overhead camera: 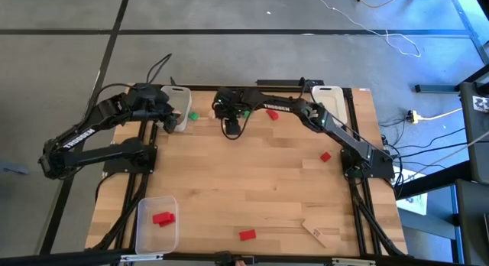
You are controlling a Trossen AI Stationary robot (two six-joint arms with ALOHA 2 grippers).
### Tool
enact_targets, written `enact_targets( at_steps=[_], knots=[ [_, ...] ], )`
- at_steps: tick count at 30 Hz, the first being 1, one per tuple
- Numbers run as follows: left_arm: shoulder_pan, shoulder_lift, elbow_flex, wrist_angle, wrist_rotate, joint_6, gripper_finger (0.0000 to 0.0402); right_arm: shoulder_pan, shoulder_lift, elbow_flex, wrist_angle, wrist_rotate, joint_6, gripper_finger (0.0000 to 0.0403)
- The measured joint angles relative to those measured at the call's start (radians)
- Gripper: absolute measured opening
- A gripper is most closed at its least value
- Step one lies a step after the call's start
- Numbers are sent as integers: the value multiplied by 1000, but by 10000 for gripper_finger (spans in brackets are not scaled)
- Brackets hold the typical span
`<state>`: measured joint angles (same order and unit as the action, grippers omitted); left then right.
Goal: Sort & place blocks by color
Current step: Put the brown block into the gray bin
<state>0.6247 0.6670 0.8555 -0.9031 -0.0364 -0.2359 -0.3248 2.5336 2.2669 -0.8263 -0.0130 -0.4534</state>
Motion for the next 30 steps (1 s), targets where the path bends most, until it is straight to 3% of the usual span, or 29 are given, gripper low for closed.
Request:
enact_targets(
  at_steps=[5,16,26,30],
  knots=[
    [0,0,0,0,0,0,182,2,12,0,0,-28,-31,171],
    [0,0,0,0,0,-23,182,12,27,0,8,35,-130,130],
    [0,0,0,0,0,-23,182,12,25,0,30,18,-176,38],
    [0,0,0,0,0,-24,182,14,24,0,71,18,-176,38]
  ],
)
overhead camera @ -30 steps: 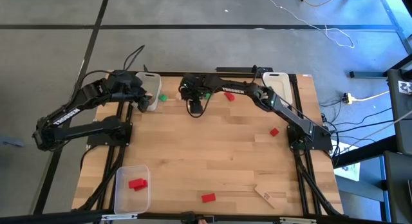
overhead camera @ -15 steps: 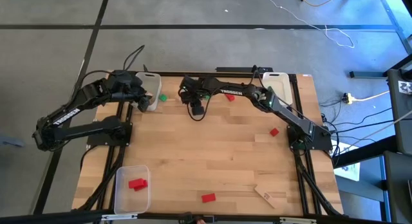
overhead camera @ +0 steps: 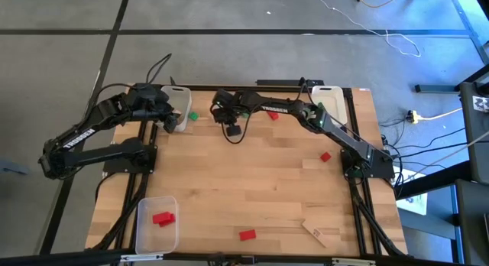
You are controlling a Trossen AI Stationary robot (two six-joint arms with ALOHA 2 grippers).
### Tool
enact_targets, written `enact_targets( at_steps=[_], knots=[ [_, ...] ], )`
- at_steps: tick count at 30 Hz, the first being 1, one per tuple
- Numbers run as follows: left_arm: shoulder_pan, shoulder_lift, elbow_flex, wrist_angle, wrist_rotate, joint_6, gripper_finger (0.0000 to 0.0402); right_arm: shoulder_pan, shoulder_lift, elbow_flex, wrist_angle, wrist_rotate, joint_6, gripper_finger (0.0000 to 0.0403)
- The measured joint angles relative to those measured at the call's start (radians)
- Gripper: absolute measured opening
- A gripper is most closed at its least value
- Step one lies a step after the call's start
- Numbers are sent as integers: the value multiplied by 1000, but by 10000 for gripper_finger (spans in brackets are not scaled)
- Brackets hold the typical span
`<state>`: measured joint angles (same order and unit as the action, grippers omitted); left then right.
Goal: Sort & place blocks by color
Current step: Put the brown block into the gray bin
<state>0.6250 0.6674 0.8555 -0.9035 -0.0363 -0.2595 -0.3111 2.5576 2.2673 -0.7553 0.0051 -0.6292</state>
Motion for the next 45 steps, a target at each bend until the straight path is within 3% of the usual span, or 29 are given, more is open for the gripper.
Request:
enact_targets(
  at_steps=[11,21,30,45],
  knots=[
    [0,0,0,-1,8,-37,182,14,-15,87,58,107,0,38],
    [0,0,0,-1,68,427,182,60,-55,89,134,204,-4,38],
    [0,1,0,-1,84,683,182,105,-97,89,197,264,-5,38],
    [0,5,0,4,79,676,182,149,-138,89,252,267,54,38]
  ],
)
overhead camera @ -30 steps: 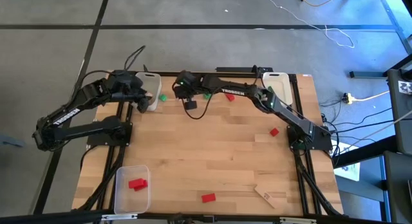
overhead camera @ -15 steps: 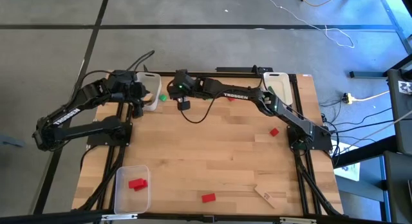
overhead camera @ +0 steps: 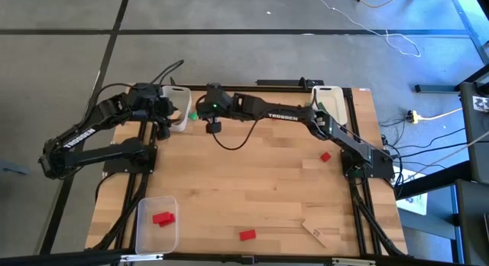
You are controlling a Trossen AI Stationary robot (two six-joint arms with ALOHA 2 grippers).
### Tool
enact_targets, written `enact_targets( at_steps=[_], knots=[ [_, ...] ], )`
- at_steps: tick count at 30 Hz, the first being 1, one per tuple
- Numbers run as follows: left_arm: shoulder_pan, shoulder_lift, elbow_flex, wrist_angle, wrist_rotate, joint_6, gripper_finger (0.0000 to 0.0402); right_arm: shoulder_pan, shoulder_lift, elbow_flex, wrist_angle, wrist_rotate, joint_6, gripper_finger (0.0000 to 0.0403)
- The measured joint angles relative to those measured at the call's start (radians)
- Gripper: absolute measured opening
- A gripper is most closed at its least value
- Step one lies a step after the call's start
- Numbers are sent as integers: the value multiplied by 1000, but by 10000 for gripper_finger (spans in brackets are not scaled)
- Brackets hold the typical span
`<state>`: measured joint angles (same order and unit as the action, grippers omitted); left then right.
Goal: Sort & place blocks by color
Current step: Put the brown block into the gray bin
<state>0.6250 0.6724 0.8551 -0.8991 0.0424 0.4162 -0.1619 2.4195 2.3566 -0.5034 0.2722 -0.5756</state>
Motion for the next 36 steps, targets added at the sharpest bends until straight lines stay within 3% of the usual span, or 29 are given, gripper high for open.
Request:
enact_targets(
  at_steps=[5,15,22,36],
  knots=[
    [0,0,0,59,7,19,182,18,0,0,1,0,-1,38],
    [0,0,0,82,70,246,182,39,0,0,49,48,-3,38],
    [0,0,0,90,133,252,182,38,0,0,81,49,-4,38],
    [0,16,-1,176,94,249,182,38,1,0,120,43,5,38]
  ],
)
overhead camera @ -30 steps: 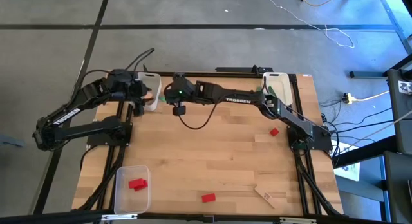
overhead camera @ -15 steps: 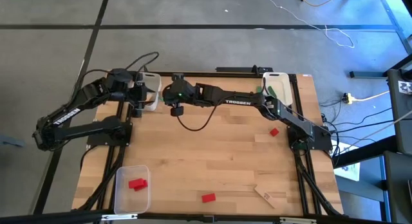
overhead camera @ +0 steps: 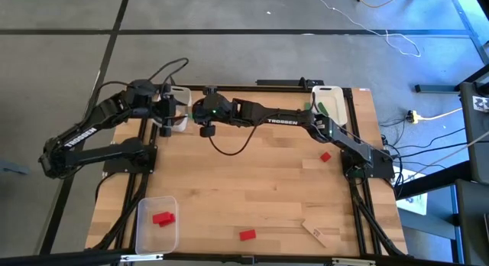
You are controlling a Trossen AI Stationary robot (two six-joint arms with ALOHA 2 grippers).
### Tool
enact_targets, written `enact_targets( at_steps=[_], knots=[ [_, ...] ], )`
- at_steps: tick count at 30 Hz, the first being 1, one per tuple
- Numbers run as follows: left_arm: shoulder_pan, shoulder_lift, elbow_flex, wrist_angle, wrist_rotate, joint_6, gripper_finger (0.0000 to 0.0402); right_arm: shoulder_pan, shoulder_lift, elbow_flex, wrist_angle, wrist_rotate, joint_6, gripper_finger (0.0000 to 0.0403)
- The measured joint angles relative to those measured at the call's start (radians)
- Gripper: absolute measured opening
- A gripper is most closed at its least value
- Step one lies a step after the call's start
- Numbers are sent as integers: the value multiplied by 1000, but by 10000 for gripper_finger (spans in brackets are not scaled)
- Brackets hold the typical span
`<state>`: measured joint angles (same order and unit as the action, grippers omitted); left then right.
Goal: Sort & place blocks by color
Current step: Put the brown block into the gray bin
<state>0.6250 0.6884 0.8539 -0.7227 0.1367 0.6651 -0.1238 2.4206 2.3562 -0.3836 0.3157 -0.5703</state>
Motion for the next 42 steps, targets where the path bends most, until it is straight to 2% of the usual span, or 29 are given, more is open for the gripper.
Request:
enact_targets(
  at_steps=[15,20,26,37,42],
  knots=[
    [0,60,-13,-1,3,-10,182,13,1,0,4,-3,1,38],
    [-1,59,-14,34,6,-115,182,17,1,0,9,0,6,38],
    [-1,59,-13,34,5,-139,182,16,1,0,7,-1,14,38],
    [-5,59,-13,22,4,-136,151,16,1,0,5,-3,14,38],
    [-36,60,-13,19,-48,-131,143,16,1,0,4,-4,13,38]
  ],
)
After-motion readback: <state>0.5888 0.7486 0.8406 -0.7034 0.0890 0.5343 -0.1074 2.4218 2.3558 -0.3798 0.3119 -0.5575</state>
